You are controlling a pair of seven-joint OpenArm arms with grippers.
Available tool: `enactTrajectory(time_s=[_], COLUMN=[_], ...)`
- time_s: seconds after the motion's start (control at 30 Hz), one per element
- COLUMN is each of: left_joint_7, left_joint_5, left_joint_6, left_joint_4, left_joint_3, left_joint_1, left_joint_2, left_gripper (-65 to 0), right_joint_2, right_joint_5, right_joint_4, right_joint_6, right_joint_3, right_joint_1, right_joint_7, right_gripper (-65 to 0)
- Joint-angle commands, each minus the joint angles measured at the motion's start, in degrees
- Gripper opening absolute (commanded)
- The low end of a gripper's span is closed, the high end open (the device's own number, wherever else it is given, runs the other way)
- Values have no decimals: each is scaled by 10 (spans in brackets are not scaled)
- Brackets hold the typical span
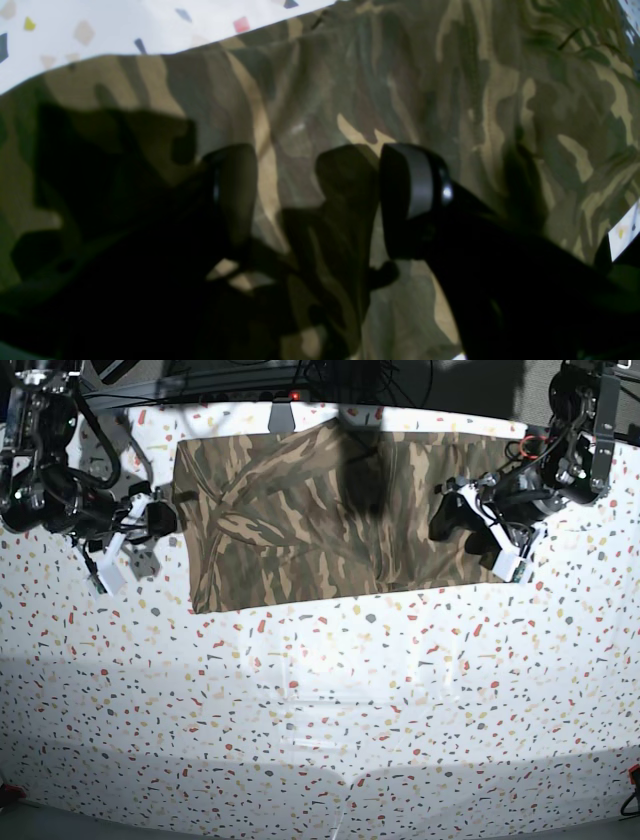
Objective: Fold the T-shirt properly
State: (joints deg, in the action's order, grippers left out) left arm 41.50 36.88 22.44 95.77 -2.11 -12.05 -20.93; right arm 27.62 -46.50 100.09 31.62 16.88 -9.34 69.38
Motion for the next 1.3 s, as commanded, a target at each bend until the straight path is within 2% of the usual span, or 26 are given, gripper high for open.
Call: enactTrajectory(time_s=[0.0, 0.27, 0.5, 0.87, 1.27], left_joint_7=[-13, -13, -13, -13, -13], left_joint_5=[6, 6, 6, 6, 6], left_joint_6=[0, 0, 0, 0, 0], left_joint_4=[11, 11, 11, 11, 11], left_joint_3=[2, 2, 2, 2, 2], left_joint_1=[5, 5, 5, 5, 5], left_joint_2=[-5, -5, -5, -5, -5], left_gripper=[-276, -276, -276, -276, -277], right_joint_2=[10, 9, 10, 7, -35], right_joint_5=[-17, -52, -52, -52, -48], right_joint_4=[-4, -89, -179, -219, -219], right_joint_6=[-2, -1, -1, 14, 14], right_joint_3=[4, 4, 3, -19, -50], right_joint_1=[11, 57, 103, 104, 104], right_joint_7=[2, 23, 23, 29, 29], right_gripper=[-384, -384, -384, -384, -384])
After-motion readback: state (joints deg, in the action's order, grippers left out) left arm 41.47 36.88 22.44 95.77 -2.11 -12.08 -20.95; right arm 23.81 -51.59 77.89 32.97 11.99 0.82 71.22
